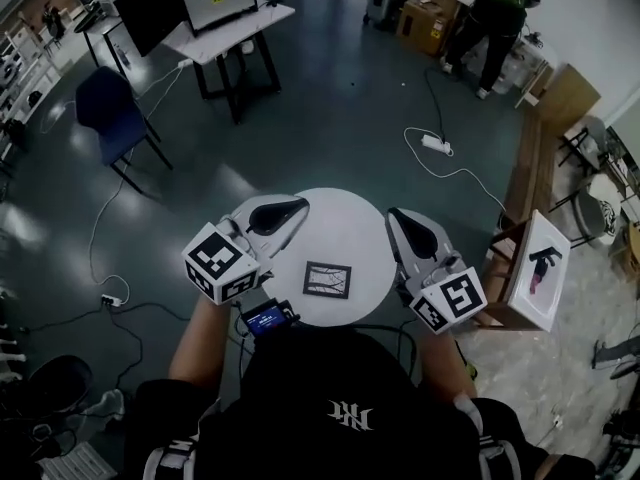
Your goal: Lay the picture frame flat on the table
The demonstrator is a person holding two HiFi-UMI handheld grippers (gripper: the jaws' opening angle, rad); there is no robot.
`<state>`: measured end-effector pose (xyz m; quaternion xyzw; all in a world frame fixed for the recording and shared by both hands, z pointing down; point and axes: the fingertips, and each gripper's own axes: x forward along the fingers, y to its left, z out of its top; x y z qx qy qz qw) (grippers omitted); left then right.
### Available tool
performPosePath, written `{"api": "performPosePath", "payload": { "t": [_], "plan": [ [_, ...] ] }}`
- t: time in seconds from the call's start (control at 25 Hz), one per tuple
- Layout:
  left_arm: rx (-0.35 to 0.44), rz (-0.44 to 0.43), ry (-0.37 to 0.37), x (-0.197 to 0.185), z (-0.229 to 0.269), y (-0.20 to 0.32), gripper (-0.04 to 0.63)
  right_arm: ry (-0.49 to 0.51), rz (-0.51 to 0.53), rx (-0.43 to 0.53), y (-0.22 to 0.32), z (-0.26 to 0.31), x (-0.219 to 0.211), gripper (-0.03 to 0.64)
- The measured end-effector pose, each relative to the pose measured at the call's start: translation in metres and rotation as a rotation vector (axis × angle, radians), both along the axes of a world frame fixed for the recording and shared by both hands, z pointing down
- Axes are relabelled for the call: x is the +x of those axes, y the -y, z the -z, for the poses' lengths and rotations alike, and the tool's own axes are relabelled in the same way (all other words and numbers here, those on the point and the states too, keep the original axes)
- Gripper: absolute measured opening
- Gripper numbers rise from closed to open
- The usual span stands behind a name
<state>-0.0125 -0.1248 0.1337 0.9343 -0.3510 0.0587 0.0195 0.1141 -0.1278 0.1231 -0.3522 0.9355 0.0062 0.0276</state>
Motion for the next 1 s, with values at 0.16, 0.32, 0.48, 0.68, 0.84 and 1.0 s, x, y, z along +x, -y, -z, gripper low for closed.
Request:
{"api": "performPosePath", "payload": {
  "t": [0.16,0.32,0.48,0.68,0.84,1.0],
  "plan": [
    [0.074,-0.010,-0.005,-0.004,0.033,-0.024,0.003,0.034,0.061,0.056,-0.019,0.025,0.003,-0.001],
    [0.126,-0.005,-0.037,0.009,0.053,-0.046,0.003,0.011,0.168,0.149,-0.045,0.037,0.006,0.000],
    [0.107,-0.012,-0.038,0.029,0.045,-0.064,0.003,0.021,0.219,0.146,-0.061,0.035,0.013,0.000],
    [0.061,0.002,-0.054,0.046,0.030,-0.080,0.003,0.022,0.232,0.123,-0.067,0.028,0.026,0.000],
    [0.034,0.018,-0.073,0.061,0.020,-0.087,0.003,0.054,0.237,0.085,-0.070,0.024,0.046,0.000],
    [0.030,0.030,-0.072,0.071,0.010,-0.092,0.003,0.062,0.254,0.057,-0.076,0.011,0.056,0.000]
  ]
}}
